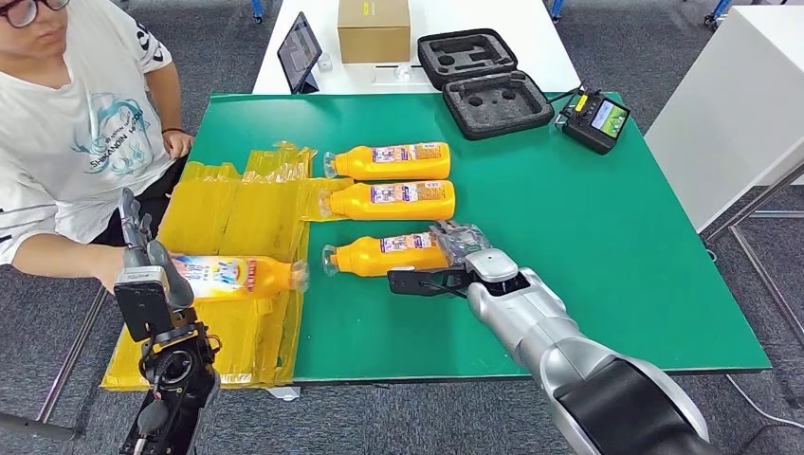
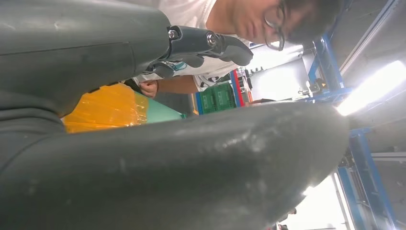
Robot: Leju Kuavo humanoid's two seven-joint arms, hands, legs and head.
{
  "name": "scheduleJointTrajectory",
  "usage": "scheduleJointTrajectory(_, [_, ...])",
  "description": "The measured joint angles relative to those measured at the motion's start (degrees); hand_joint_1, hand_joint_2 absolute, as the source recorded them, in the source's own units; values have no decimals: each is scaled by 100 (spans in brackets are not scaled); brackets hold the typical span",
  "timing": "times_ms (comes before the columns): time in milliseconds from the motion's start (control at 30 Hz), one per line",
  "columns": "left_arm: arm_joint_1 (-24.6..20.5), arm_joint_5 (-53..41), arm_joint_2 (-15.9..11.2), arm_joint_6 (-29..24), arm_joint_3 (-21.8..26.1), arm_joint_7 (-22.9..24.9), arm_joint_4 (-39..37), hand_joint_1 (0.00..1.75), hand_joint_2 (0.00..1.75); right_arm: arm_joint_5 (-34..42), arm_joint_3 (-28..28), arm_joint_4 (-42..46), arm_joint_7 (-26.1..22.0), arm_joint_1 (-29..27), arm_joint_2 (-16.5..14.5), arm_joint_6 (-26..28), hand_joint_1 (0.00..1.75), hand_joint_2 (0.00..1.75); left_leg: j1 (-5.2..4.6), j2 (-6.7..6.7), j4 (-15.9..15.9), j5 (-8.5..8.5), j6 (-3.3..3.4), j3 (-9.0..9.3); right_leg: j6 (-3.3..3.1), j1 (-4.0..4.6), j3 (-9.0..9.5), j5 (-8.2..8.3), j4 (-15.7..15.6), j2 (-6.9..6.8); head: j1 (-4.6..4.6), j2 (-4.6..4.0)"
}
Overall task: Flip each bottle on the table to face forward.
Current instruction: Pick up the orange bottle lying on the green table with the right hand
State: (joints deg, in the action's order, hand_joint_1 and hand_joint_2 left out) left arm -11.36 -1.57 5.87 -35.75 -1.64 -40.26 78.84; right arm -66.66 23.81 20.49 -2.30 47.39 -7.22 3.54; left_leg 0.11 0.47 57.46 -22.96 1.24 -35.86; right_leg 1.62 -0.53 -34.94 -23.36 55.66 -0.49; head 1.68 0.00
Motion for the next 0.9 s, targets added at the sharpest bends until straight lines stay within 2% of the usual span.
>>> scheduleJointTrajectory(167, [0, 4, 1, 35, 0, 0, -23, 0, 0, 14, -20, -25, -6, 5, -24, 1, 0, 175, 0, 0, 0, 0, 0, 0, 0, 0, 0, 0, 0, 0, 0, 0])
scheduleJointTrajectory(300, [-1, 9, 1, 42, 2, 0, -39, 0, 175, 20, -37, -39, -6, 8, -36, 1, 0, 175, 0, 0, 0, 0, 0, 0, 0, 2, 0, 0, 0, 0, -1, 0])
scheduleJointTrajectory(400, [-3, 14, 2, 58, 2, 0, -58, 0, 175, 78, -56, -56, -6, 10, -39, -11, 0, 175, 0, 0, 0, 0, 0, 0, 0, 2, 0, 0, 0, -1, 0, 0])
scheduleJointTrajectory(433, [-4, 16, 3, 65, 2, 0, -68, 0, 175, 99, -69, -62, -6, 10, -40, -21, 25, 175, 0, 0, 0, 0, 0, 0, 0, 2, 1, 0, 0, -1, 0, 0])
scheduleJointTrajectory(533, [-9, 34, 7, 87, 4, 0, -97, 0, 175, 151, -116, -81, -16, 13, -40, -61, 154, 175, 0, 0, 0, 1, 1, 0, 0, 2, 1, 0, 0, -1, 0, 0])
scheduleJointTrajectory(567, [-12, 42, 8, 97, 6, 0, -106, 0, 175, 171, -132, -87, -27, 15, -40, -77, 172, 175, 0, 0, 0, 1, 1, 0, 0, 2, 1, 0, 0, -1, 0, 0])
scheduleJointTrajectory(900, [-65, 62, 33, 157, 25, 0, -211, 0, 175, 292, -214, -136, -128, 28, -42, -208, 175, 175, 0, 0, 0, 1, 1, 1, 0, 2, 1, 0, 0, -1, 0, 0])
